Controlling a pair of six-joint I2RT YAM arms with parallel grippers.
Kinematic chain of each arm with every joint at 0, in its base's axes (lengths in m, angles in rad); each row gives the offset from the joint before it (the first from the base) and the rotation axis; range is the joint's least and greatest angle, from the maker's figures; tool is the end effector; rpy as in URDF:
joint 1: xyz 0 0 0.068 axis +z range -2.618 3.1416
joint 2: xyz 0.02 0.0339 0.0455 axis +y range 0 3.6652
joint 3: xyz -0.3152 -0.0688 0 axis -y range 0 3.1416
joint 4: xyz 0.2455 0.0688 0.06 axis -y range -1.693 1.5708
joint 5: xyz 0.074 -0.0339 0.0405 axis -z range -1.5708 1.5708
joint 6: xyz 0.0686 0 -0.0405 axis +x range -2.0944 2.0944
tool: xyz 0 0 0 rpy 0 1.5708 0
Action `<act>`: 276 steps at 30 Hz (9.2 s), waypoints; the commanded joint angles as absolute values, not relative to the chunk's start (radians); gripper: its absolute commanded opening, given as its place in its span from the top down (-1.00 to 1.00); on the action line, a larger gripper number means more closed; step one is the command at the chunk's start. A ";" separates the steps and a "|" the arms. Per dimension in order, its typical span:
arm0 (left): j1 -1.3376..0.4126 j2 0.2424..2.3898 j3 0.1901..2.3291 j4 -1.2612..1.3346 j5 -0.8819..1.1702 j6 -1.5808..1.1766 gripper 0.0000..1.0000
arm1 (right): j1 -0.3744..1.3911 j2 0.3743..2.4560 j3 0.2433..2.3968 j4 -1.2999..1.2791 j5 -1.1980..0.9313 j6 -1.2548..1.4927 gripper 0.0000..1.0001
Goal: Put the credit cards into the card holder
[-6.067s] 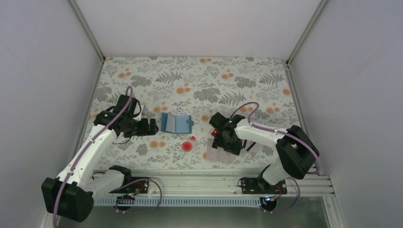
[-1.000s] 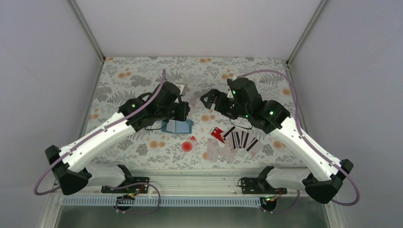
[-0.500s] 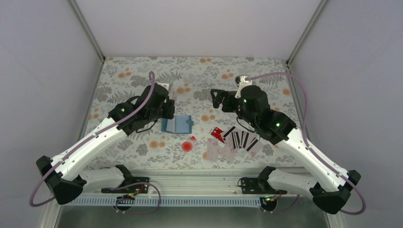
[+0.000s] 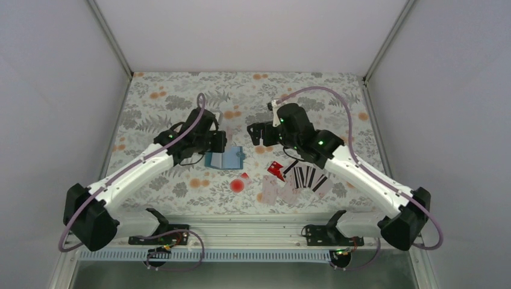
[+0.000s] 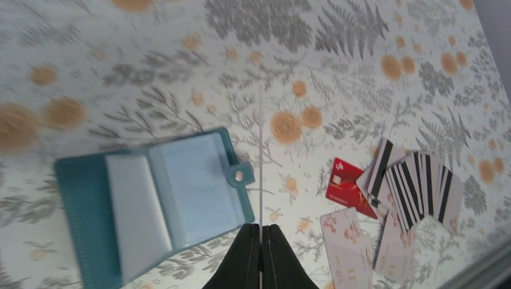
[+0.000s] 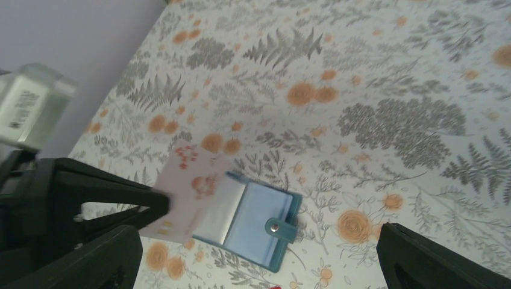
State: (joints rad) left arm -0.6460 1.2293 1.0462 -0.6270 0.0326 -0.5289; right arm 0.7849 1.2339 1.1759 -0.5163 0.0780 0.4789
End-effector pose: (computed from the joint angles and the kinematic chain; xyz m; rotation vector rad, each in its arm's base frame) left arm 0.2103 -0.1613 0.3215 0.1602 2.4586 -0.5794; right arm 0.2046 0.1969 0.3793 -0.2911 2.1961 0.6420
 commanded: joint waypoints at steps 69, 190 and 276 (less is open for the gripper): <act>-0.291 1.474 0.608 -0.092 0.553 -0.483 0.95 | 0.672 1.767 1.056 -0.282 -0.410 0.432 -0.21; -0.260 1.628 0.430 0.308 0.676 -0.809 0.95 | 0.657 2.033 1.071 -0.270 -0.581 0.434 0.84; -0.330 1.737 0.970 -0.528 0.458 -0.146 0.07 | 0.851 1.984 1.192 -0.340 -0.366 0.317 0.88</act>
